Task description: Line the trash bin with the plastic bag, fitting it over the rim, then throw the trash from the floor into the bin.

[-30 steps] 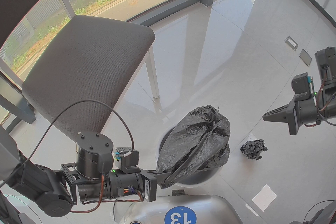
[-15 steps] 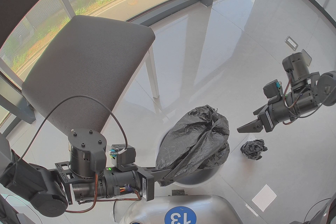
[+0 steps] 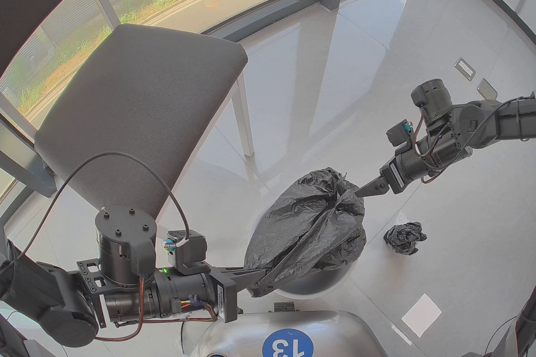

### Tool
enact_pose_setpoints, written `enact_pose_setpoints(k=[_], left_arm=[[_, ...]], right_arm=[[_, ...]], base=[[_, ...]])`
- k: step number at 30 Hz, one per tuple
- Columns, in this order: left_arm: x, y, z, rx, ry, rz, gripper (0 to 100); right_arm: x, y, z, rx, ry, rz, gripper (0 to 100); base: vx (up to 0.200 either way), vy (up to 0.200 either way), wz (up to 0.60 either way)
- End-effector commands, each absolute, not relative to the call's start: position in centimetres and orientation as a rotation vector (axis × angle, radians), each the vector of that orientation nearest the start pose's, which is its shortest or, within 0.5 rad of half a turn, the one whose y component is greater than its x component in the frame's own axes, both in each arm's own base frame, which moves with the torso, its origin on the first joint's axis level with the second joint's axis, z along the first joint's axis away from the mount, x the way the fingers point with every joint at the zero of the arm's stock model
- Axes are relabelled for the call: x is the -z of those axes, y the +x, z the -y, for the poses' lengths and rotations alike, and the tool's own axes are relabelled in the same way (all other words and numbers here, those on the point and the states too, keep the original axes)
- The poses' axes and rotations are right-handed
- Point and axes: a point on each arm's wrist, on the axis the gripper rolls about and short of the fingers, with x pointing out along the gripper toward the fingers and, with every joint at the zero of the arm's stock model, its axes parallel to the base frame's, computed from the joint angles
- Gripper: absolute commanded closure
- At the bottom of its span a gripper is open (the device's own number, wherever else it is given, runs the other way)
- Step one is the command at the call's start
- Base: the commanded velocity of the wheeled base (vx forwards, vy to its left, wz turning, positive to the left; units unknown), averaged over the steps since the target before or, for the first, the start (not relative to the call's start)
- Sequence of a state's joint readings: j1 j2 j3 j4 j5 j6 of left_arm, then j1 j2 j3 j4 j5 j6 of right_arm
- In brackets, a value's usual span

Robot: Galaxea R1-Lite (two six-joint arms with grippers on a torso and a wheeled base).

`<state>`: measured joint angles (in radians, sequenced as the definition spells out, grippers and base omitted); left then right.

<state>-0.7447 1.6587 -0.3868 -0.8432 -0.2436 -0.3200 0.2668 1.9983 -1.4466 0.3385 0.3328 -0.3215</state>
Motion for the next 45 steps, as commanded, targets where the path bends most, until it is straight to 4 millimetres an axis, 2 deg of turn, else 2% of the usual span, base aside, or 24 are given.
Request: enact_pose_setpoints(k=[1, 8, 22, 23, 37, 45], left_arm=[[-11.6, 17.3, 16.6, 0.896, -0.184, -0.565, 100], [-11.5, 17.4, 16.6, 0.894, -0.184, -0.568, 100], [-11.9, 17.7, 16.5, 0.892, -0.196, -0.542, 100], [-11.9, 17.7, 16.5, 0.893, -0.196, -0.541, 100], [-12.0, 17.7, 16.5, 0.894, -0.198, -0.535, 100], [-12.0, 17.7, 16.5, 0.894, -0.198, -0.536, 100]], right_arm=[[-14.9, 37.4, -11.3, -0.709, -0.262, -0.841, 0], [-13.8, 38.8, -12.6, -0.729, -0.271, -0.843, 0], [-12.8, 39.2, -12.6, -0.756, -0.315, -0.878, 0], [-12.7, 39.1, -12.6, -0.76, -0.322, -0.882, 100], [-12.9, 38.7, -12.6, -0.766, -0.324, -0.914, 100], [-14.5, 38.0, -12.4, -0.767, -0.337, -0.873, 100]], base=[[0.0, 0.0, 0.0], [0.0, 0.0, 0.0], [0.0, 0.0, 0.0], [0.0, 0.0, 0.0], [0.0, 0.0, 0.0], [0.0, 0.0, 0.0]])
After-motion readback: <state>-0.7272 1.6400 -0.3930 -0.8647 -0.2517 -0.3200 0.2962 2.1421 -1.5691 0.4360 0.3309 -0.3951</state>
